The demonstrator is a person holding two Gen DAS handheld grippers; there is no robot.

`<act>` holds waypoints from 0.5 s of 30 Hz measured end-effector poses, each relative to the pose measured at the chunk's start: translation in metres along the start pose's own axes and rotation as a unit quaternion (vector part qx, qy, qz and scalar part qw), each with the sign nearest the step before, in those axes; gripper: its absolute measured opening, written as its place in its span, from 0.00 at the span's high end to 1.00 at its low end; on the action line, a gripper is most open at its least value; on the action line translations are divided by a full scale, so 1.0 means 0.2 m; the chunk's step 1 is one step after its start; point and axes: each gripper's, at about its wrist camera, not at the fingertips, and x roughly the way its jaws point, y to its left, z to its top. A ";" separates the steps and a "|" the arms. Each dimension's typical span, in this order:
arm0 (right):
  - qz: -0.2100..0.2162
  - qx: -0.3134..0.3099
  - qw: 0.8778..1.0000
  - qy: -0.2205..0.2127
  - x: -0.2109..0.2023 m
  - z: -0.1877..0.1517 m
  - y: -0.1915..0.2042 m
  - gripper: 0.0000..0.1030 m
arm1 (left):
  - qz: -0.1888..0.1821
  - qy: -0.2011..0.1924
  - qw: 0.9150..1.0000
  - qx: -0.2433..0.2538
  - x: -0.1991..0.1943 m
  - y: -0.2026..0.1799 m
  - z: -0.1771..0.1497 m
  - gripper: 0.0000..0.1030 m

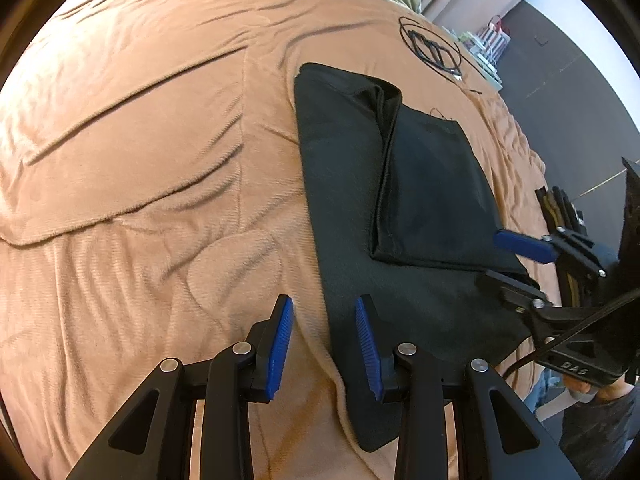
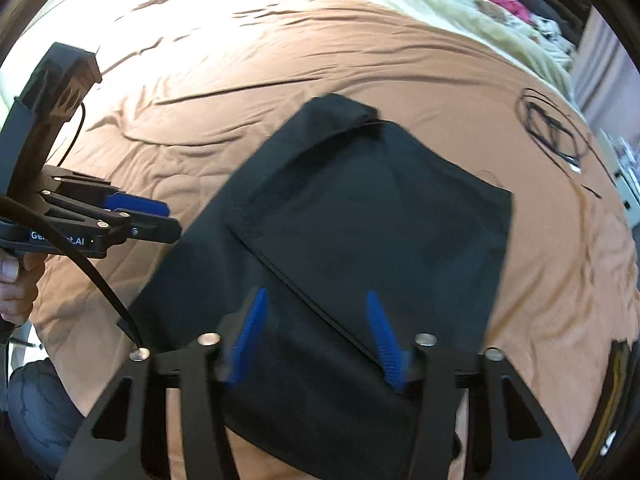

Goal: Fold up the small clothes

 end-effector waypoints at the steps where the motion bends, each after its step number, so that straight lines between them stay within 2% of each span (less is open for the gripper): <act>1: 0.002 -0.005 1.000 0.000 0.02 0.01 0.01 0.59 | 0.000 -0.001 1.000 0.000 -0.01 0.01 0.00 0.69; 4: 0.016 -0.014 1.000 0.003 0.07 0.06 0.01 0.64 | 0.001 0.000 1.000 -0.004 -0.02 0.05 0.00 0.76; 8: 0.034 -0.026 0.999 0.006 0.14 0.11 0.05 0.71 | 0.004 -0.002 1.000 -0.017 -0.04 0.12 0.00 0.78; 14: 0.044 -0.043 0.998 0.014 0.27 0.16 0.11 0.71 | 0.007 -0.004 1.000 -0.028 -0.06 0.18 0.01 0.78; 15: 0.037 -0.049 0.998 0.018 0.31 0.16 0.12 0.76 | 0.007 -0.004 1.000 -0.030 -0.06 0.18 0.01 0.78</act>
